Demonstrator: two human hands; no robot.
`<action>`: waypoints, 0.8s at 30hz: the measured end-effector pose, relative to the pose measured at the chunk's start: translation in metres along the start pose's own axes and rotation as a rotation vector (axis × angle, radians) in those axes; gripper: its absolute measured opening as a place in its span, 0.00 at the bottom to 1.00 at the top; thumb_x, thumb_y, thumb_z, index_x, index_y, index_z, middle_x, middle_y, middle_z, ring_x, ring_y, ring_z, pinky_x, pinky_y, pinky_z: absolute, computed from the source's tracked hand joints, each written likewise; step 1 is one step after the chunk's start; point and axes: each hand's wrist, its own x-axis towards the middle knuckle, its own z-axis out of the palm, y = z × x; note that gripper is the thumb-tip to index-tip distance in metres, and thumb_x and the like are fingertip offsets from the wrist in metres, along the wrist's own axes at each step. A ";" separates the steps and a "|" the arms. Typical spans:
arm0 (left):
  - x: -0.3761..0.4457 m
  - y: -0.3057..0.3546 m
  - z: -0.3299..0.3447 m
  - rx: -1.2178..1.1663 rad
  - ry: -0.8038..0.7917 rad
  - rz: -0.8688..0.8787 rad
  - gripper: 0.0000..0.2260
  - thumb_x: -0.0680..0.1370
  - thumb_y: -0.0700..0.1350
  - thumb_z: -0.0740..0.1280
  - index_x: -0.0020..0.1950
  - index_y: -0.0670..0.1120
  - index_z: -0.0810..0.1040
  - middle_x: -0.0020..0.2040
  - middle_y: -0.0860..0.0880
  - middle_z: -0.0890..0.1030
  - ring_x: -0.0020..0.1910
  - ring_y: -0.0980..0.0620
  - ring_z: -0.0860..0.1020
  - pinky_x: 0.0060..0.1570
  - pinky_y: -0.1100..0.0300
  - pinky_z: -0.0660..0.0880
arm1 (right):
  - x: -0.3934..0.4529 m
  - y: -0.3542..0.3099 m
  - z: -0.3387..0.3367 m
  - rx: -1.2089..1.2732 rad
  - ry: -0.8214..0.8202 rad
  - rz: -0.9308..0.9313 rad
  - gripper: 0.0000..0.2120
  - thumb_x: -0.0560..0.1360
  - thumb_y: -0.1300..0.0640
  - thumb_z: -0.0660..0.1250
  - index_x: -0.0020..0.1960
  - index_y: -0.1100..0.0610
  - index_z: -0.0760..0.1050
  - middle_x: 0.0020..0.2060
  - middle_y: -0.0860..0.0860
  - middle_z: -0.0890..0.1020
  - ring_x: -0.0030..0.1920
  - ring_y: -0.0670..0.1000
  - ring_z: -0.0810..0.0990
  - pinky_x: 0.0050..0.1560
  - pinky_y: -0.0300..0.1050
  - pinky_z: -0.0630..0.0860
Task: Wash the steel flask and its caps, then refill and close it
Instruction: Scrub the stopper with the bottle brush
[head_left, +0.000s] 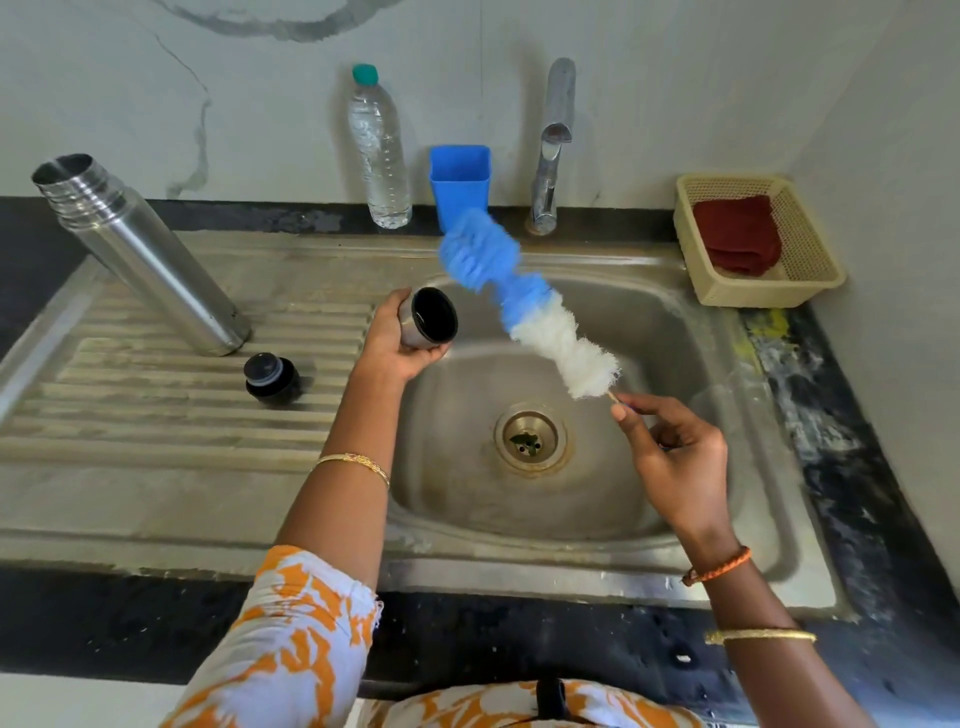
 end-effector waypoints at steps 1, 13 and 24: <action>0.000 0.000 0.000 0.004 0.011 -0.006 0.08 0.78 0.50 0.64 0.49 0.45 0.74 0.46 0.44 0.79 0.46 0.46 0.78 0.41 0.49 0.74 | 0.001 0.000 -0.001 -0.063 -0.012 0.001 0.04 0.73 0.60 0.72 0.47 0.53 0.82 0.33 0.37 0.80 0.29 0.37 0.74 0.31 0.25 0.65; 0.001 -0.008 0.027 0.468 -0.063 0.291 0.06 0.72 0.39 0.71 0.35 0.44 0.79 0.31 0.50 0.79 0.31 0.53 0.77 0.38 0.58 0.75 | 0.009 -0.014 0.005 -0.477 -0.264 0.015 0.05 0.75 0.56 0.68 0.46 0.54 0.83 0.39 0.50 0.83 0.32 0.52 0.79 0.32 0.42 0.74; -0.011 -0.001 0.022 0.457 -0.083 0.018 0.22 0.73 0.56 0.72 0.60 0.46 0.73 0.55 0.43 0.79 0.50 0.48 0.79 0.45 0.53 0.78 | 0.016 0.017 0.002 -0.533 -0.109 -0.230 0.04 0.73 0.58 0.71 0.47 0.53 0.83 0.41 0.47 0.85 0.37 0.52 0.82 0.35 0.43 0.78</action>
